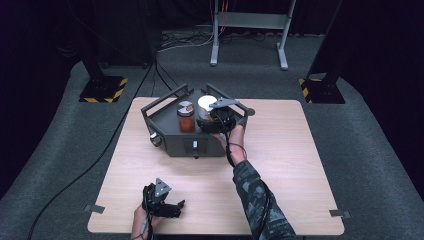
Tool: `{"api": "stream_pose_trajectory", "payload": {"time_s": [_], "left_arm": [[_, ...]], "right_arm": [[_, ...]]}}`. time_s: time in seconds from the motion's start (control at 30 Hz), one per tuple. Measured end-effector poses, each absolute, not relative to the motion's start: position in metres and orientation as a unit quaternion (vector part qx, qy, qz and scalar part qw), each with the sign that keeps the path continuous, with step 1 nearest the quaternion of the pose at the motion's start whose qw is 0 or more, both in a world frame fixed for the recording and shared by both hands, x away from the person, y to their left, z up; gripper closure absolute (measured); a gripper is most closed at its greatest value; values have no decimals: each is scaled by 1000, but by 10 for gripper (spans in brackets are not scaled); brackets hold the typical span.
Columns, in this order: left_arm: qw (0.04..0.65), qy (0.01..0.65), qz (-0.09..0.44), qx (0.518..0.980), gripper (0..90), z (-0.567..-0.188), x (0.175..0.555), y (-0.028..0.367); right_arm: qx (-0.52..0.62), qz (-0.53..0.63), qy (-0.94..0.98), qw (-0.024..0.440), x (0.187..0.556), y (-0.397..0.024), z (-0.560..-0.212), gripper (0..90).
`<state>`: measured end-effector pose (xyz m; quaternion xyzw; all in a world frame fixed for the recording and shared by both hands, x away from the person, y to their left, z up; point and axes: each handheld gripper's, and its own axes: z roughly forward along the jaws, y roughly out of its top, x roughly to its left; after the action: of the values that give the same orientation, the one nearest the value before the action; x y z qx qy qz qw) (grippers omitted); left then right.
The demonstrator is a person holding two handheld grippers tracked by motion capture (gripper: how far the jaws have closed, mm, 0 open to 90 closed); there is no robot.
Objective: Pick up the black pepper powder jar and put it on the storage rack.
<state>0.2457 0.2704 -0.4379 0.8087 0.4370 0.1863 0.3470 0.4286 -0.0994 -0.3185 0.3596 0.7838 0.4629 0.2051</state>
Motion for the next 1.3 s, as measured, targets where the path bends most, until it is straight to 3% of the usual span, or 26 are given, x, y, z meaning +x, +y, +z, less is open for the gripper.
{"api": "stream_pose_trajectory", "payload": {"time_s": [0.17,0.37,0.57,0.9,1.3], "left_arm": [[347,437,186,809,16,-438,246,270],[347,437,186,809,16,-438,246,270],[347,437,186,809,16,-438,246,270],[347,437,186,809,16,-438,246,270],[347,437,186,809,16,-438,246,270]], "right_arm": [[362,460,785,202,429,-99,-316,282],[363,460,789,185,430,-103,-309,109],[350,445,803,182,424,-106,-298,34],[333,433,818,179,391,-125,-298,0],[357,422,809,198,307,-155,-347,0]]}}
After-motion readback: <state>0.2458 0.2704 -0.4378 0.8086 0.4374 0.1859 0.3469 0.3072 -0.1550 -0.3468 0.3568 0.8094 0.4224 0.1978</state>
